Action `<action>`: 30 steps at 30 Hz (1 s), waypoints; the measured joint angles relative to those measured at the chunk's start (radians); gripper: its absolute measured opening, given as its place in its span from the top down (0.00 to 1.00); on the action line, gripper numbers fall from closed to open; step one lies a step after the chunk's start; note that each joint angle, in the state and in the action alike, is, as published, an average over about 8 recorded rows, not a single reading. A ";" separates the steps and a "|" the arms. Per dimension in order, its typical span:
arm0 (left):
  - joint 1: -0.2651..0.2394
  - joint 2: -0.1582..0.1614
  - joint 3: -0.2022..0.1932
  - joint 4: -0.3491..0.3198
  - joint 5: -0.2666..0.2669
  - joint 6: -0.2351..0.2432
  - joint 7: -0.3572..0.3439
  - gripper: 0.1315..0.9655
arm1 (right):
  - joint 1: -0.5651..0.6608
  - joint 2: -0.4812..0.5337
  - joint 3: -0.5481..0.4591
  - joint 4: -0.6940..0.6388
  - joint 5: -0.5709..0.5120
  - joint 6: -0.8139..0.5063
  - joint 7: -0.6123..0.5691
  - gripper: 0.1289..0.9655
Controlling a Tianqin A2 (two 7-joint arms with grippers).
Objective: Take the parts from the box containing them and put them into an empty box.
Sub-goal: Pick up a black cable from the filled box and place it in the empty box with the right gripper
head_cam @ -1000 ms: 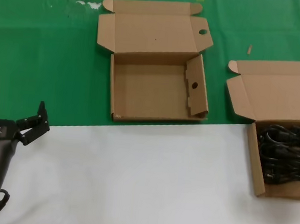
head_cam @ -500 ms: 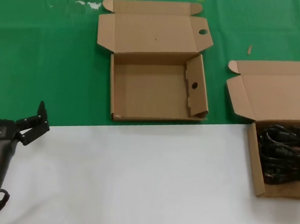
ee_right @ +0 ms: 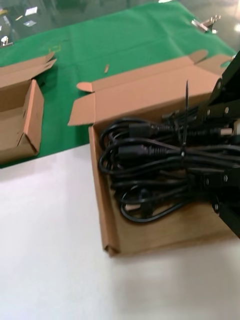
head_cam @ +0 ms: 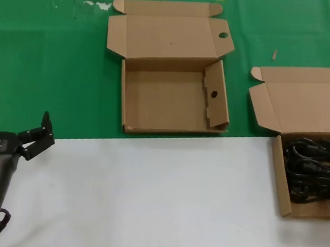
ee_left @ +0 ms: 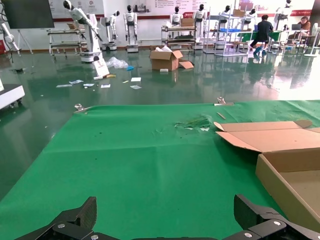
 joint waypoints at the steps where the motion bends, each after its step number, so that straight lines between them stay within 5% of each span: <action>1: 0.000 0.000 0.000 0.000 0.000 0.000 0.000 0.00 | 0.000 -0.004 -0.002 -0.003 -0.001 -0.003 0.002 0.86; 11: 0.000 0.000 0.000 0.000 0.000 0.000 0.000 0.00 | 0.115 -0.073 -0.087 -0.087 0.037 -0.050 -0.075 0.67; 19: 0.000 0.000 0.000 0.000 0.000 0.000 0.000 0.00 | 0.330 -0.136 -0.239 -0.166 0.120 -0.080 -0.193 0.41; 30: 0.000 0.000 0.000 0.000 0.000 0.000 0.000 0.00 | 0.538 -0.180 -0.418 -0.222 0.186 -0.099 -0.269 0.43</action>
